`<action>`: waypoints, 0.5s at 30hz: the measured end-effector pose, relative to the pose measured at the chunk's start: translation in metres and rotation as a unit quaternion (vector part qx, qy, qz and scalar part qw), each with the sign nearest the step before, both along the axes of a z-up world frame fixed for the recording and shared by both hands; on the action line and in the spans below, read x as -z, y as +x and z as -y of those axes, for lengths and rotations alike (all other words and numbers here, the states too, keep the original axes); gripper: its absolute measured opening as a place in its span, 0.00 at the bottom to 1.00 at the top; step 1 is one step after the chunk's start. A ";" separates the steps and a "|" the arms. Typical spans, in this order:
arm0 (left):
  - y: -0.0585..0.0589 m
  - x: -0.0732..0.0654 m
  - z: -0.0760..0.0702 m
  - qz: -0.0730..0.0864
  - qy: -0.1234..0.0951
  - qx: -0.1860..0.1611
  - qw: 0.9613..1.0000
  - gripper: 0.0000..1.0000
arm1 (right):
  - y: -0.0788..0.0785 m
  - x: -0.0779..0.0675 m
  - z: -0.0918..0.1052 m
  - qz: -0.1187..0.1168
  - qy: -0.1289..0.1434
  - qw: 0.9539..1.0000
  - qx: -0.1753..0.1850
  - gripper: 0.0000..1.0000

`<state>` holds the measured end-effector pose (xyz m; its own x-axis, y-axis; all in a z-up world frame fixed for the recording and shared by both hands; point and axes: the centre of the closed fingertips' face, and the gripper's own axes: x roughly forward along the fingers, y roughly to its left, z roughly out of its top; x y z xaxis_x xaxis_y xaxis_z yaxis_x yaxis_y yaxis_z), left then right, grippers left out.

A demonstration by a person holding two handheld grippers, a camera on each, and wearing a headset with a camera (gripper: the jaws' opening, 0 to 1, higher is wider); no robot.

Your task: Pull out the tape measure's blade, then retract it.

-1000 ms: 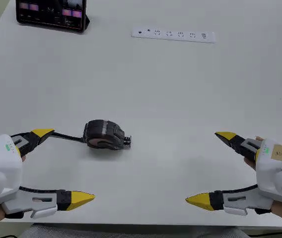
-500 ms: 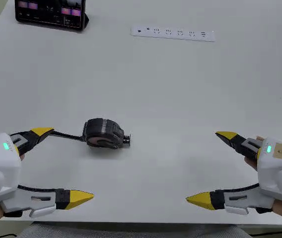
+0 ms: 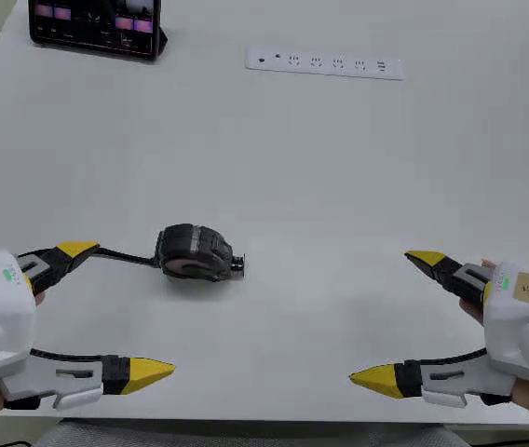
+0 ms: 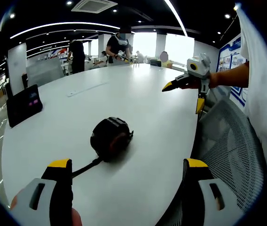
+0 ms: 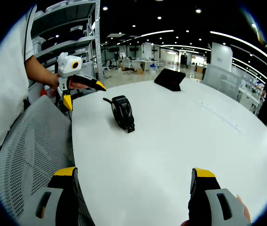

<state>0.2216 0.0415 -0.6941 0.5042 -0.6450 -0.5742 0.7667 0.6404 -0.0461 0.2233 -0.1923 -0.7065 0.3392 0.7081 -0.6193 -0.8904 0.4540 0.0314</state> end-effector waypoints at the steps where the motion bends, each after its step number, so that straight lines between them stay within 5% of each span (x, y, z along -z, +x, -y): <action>1: 0.000 0.000 0.000 0.002 0.000 0.000 1.000 0.95 | 0.000 0.000 0.000 0.000 0.001 1.000 0.000 0.99; 4: 0.001 -0.001 0.001 0.006 0.000 0.001 1.000 0.94 | -0.001 0.000 0.000 -0.001 0.001 1.000 0.000 0.99; 5: -0.004 0.001 0.002 -0.011 -0.005 0.006 1.000 0.92 | -0.001 0.001 0.000 -0.002 0.001 1.000 0.000 0.99; 7: -0.001 0.000 0.000 0.001 0.001 0.002 1.000 0.94 | -0.002 0.001 0.000 -0.002 0.001 1.000 0.000 0.99; 8: -0.004 0.001 0.002 -0.010 -0.005 0.004 1.000 0.91 | -0.002 0.001 0.000 -0.003 0.001 1.000 0.000 0.99; 9: -0.001 -0.001 0.000 0.000 -0.001 0.001 1.000 0.91 | -0.002 0.001 0.000 -0.003 0.001 1.000 0.000 0.99; 15: -0.001 -0.002 0.001 -0.003 -0.011 -0.003 1.000 0.97 | -0.003 0.000 0.001 -0.002 0.001 1.000 0.002 0.99</action>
